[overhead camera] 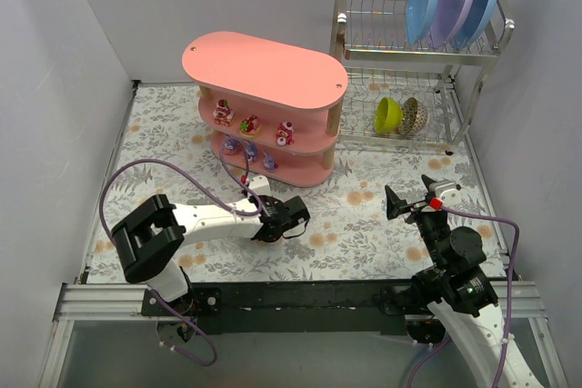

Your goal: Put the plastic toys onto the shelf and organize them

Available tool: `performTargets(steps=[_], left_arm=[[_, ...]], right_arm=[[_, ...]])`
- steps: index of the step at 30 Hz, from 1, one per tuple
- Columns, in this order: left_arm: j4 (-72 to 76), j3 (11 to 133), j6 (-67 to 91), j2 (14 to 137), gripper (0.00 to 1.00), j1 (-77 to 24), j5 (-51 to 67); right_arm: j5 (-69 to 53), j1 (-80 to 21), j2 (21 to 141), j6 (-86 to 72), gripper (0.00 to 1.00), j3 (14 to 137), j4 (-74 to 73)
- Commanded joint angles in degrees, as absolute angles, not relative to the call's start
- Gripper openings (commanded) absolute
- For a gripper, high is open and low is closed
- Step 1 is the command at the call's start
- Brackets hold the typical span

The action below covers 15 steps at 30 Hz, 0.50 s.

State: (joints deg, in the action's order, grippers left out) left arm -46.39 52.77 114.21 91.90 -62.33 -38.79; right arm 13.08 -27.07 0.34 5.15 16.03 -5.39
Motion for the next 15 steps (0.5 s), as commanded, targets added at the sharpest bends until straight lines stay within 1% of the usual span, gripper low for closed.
performTargets(steps=[1, 7, 15], left_arm=[[-45.53, 52.47, 151.01, 86.75, 0.38, -61.17, -40.43], [-41.32, 55.81, 145.21, 87.36, 0.45, -61.26, -37.27], [-36.92, 55.20, 142.38, 86.84, 0.47, -57.58, -34.54]], right_arm=[[12.83, -27.33, -11.51, 5.27, 0.98, 16.79, -2.55], [12.66, -27.33, -11.51, 5.27, 0.98, 16.79, -2.64], [11.95, -27.33, -11.43, 5.27, 0.98, 17.05, -2.99]])
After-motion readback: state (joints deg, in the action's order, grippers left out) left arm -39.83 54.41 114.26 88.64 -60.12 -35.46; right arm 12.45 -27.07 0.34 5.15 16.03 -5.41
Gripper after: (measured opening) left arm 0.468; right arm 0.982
